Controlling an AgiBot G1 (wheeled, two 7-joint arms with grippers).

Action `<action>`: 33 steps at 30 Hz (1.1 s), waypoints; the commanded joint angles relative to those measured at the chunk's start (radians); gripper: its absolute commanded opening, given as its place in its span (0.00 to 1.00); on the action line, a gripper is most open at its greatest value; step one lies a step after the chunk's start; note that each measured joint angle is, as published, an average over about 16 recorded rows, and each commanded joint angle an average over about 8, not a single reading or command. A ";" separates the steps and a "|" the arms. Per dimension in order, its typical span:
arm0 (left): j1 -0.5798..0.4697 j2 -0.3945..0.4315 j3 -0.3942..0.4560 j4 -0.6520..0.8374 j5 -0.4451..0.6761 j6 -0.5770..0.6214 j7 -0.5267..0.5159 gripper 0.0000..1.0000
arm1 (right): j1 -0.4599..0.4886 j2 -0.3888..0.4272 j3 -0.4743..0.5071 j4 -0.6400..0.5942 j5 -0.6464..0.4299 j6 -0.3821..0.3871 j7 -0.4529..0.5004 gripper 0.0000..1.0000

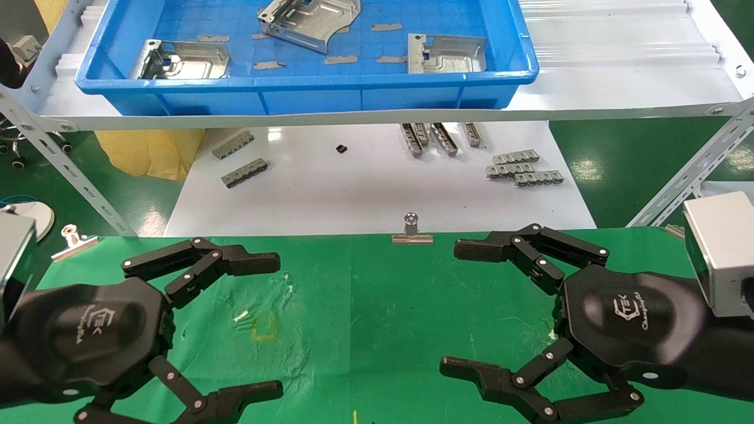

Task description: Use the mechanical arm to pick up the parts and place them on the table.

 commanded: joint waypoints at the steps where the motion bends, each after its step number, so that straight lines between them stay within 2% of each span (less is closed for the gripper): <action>1: 0.000 0.000 0.000 0.000 0.000 0.000 0.000 1.00 | 0.000 0.000 0.000 0.000 0.000 0.000 0.000 1.00; 33: 0.000 0.000 0.000 0.000 0.000 0.000 0.000 1.00 | 0.000 0.000 0.000 0.000 0.000 0.000 0.000 1.00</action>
